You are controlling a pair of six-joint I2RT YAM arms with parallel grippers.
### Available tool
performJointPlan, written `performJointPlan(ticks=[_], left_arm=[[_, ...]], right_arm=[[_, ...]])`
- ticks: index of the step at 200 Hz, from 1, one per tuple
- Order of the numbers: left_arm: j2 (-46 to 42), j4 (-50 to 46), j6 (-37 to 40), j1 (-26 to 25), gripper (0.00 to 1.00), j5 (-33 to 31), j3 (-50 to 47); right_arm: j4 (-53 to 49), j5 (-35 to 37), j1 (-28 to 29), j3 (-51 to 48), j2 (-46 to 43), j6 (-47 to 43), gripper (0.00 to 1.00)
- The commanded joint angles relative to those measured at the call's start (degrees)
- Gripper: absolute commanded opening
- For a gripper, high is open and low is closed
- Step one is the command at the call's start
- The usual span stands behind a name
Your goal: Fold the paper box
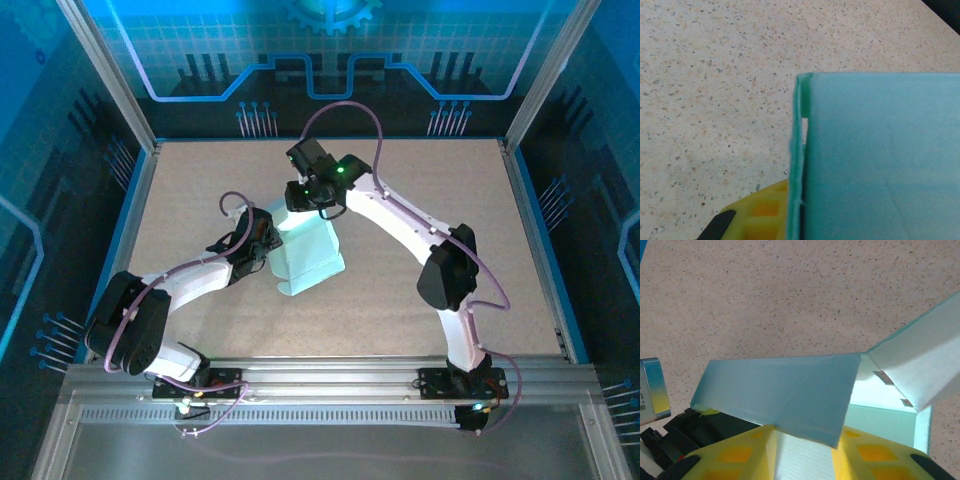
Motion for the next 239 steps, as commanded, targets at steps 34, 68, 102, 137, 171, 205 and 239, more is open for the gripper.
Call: performJointPlan(ticks=[34,68,102,137,171,205,239], left_arm=[[-0.53,0.65,0.53,-0.28,0.0,0.77,0.41],[0.89,3.78,2.52,1.14,0.0,9.88,0.46],[0.33,5.25,3.2,3.33,0.0,20.12,0.62],[-0.14,-0.87,3.97,4.54,0.0,23.08,4.19],[1.56,-6.07,2.64,4.92,0.0,23.65,8.81],[4.05,-11.94,0.13,5.64,0.0,27.6,14.4],[4.27,-15.47,-0.69,6.97,0.0,30.1,17.2]], right_arm=[[5.01,5.67,-0.15,-9.12,-10.42,-1.85,0.68],[17.2,6.73,-1.45,-27.16,-25.43,-5.33,0.75],[25.6,-4.83,-10.11,-43.68,-38.98,-8.02,0.76],[28.37,-22.0,-20.33,-50.11,-46.18,-11.24,0.74],[25.24,-23.71,-16.94,-48.16,-46.0,-17.61,0.83],[25.73,-21.77,-9.56,-50.06,-43.99,-24.73,0.89],[29.27,-17.93,-8.34,-55.61,-44.45,-26.35,0.91]])
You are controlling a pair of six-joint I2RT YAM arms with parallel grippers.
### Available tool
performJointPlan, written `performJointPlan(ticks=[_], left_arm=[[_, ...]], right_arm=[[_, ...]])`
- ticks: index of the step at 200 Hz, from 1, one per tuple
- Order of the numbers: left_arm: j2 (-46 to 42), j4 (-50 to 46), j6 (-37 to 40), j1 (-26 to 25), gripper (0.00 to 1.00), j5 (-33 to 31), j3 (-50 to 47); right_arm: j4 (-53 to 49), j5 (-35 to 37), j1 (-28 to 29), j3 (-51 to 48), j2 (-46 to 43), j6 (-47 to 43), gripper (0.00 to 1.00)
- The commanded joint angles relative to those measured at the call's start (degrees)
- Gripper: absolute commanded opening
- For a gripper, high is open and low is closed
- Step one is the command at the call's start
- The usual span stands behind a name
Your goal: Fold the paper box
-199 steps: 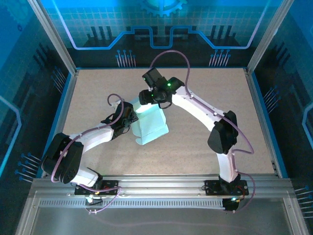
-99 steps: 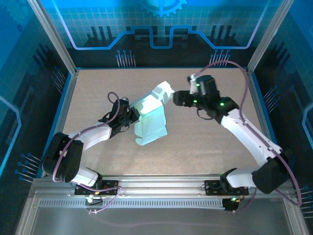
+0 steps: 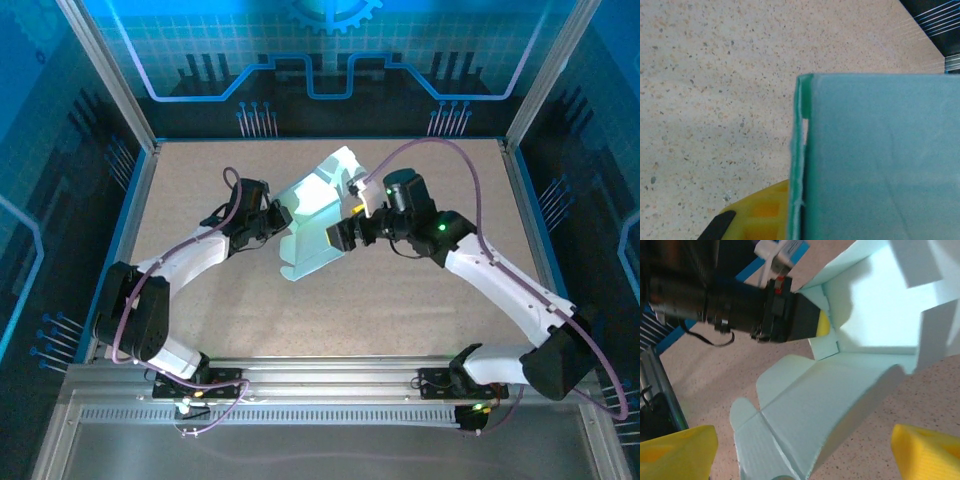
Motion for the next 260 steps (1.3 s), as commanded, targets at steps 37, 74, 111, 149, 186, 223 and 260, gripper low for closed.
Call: performJointPlan(ticks=[37,74,111,149,186,223,260], left_arm=[[-0.53,-5.96,-1.52,3.27,0.0,12.43,4.91],[-1.26,-9.96,-0.58,3.36,0.0,16.82,7.2],[-1.21,-10.55,-0.96,3.44,0.0,20.8,7.86],[-1.41,-9.8,-1.92,4.07,0.0,24.66,8.19],[-0.37,-12.56,0.85,4.02,0.0,19.19,9.71],[0.65,-11.48,3.04,4.02,0.0,15.98,9.82],[1.41,-11.33,4.29,3.98,0.0,16.89,11.07]], right_arm=[[1.69,7.06,-3.17,-4.32,1.87,-0.99,0.87],[4.49,6.42,-7.16,-5.38,4.09,0.39,0.84],[3.83,10.75,-8.51,-3.69,6.87,-1.95,0.84],[3.52,11.54,-10.17,-1.54,9.02,-4.42,0.85],[3.75,-0.61,-10.26,-2.37,3.59,-12.07,0.9],[4.34,-10.96,-11.64,-3.42,-3.7,-12.58,0.93],[7.63,-14.34,-14.42,-2.18,-7.3,-5.48,0.93]])
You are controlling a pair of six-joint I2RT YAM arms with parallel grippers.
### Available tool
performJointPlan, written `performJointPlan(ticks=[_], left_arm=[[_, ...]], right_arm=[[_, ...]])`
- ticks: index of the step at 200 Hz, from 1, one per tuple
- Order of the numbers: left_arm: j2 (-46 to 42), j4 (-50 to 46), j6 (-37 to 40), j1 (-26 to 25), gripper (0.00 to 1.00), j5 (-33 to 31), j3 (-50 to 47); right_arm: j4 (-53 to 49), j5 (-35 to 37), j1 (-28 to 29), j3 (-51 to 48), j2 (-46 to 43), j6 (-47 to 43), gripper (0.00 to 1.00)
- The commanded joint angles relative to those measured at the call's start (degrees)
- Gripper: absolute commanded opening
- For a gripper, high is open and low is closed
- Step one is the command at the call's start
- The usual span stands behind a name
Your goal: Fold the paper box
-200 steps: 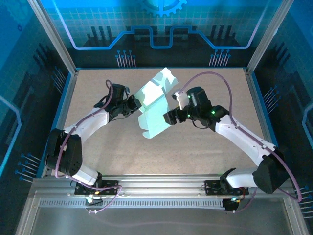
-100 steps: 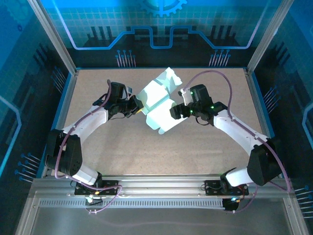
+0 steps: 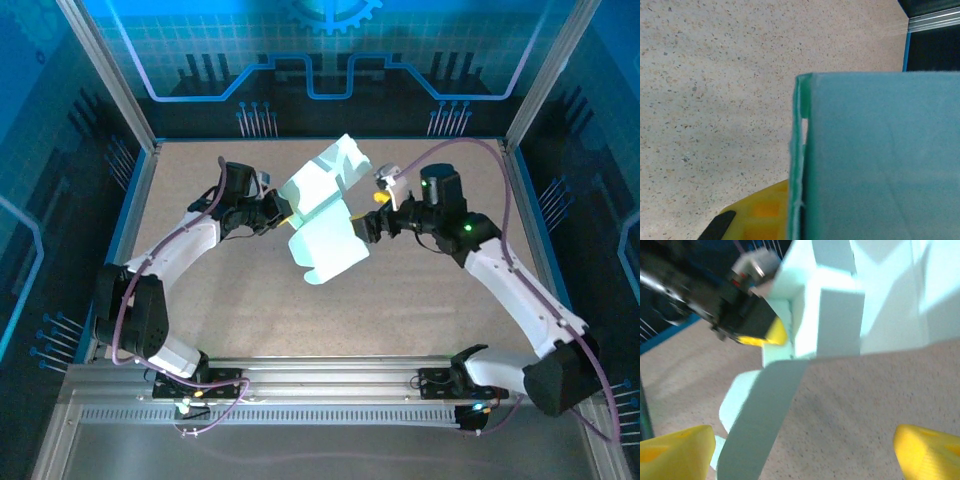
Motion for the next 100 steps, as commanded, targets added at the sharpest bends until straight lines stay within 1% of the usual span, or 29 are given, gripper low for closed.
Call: performJointPlan(ticks=[1,17,27,36,49,65,79,100], left_arm=[[0.77,-0.18,2.75,-0.04,0.0,0.7,2.55],[0.33,1.06,4.19,0.01,0.0,1.68,1.91],[-0.13,1.6,5.15,0.04,0.0,1.1,1.28],[-0.53,2.23,6.04,-0.02,0.0,0.85,0.42],[-1.1,4.18,6.92,0.0,0.0,1.62,-1.04],[-1.59,6.81,7.14,-0.04,0.0,2.85,-2.67],[-2.06,9.23,6.54,-0.09,0.0,3.33,-3.87],[-2.82,12.59,6.24,-0.61,0.0,3.09,-5.42]], right_arm=[[3.24,-4.5,-2.67,1.13,-1.33,5.03,0.93],[1.93,-2.46,-5.95,4.42,0.94,11.19,0.91],[-1.52,3.11,-8.11,7.96,3.53,15.81,0.9],[-5.14,5.39,-10.41,10.93,5.84,19.52,0.9],[-8.0,3.02,-14.26,14.4,9.42,22.55,0.89],[-9.34,-0.1,-16.84,17.55,13.61,24.41,0.85],[-10.92,-3.66,-17.19,20.95,17.51,22.81,0.84],[-13.97,-9.38,-15.79,26.13,22.33,17.55,0.83]])
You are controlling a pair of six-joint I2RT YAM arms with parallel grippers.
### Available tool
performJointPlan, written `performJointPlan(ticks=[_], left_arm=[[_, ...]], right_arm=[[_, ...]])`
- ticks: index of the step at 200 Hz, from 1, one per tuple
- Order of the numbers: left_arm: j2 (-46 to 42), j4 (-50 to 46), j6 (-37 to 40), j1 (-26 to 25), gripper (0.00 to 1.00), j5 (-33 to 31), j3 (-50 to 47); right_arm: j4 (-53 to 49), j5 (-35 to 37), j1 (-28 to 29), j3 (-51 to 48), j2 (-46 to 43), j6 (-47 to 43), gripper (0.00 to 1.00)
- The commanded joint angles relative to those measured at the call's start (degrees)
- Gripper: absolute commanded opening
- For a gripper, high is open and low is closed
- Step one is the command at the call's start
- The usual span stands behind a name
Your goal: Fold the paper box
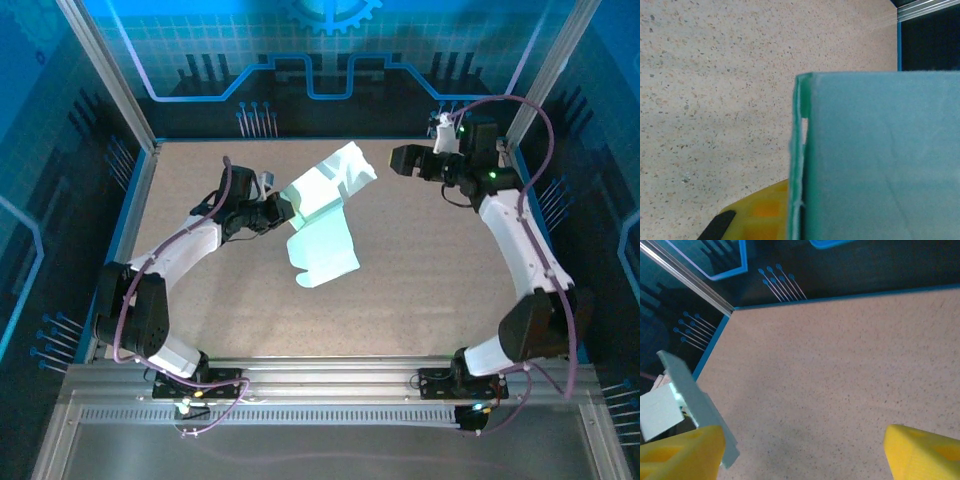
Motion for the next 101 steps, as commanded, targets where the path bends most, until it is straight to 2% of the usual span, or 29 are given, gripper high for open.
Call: performJointPlan(ticks=[1,44,101], left_arm=[[-2.81,5.97,0.98,-0.51,0.0,1.79,-1.83],[-2.76,6.24,0.79,-0.78,0.0,0.93,-1.66],[-1.37,3.62,0.88,-0.85,0.0,0.2,0.65]], right_arm=[[-6.02,-8.21,1.58,5.65,4.15,-2.91,0.83],[-10.99,-9.56,8.49,11.13,7.0,-11.93,0.83],[-11.34,-10.8,14.31,9.49,5.05,-16.21,0.7]])
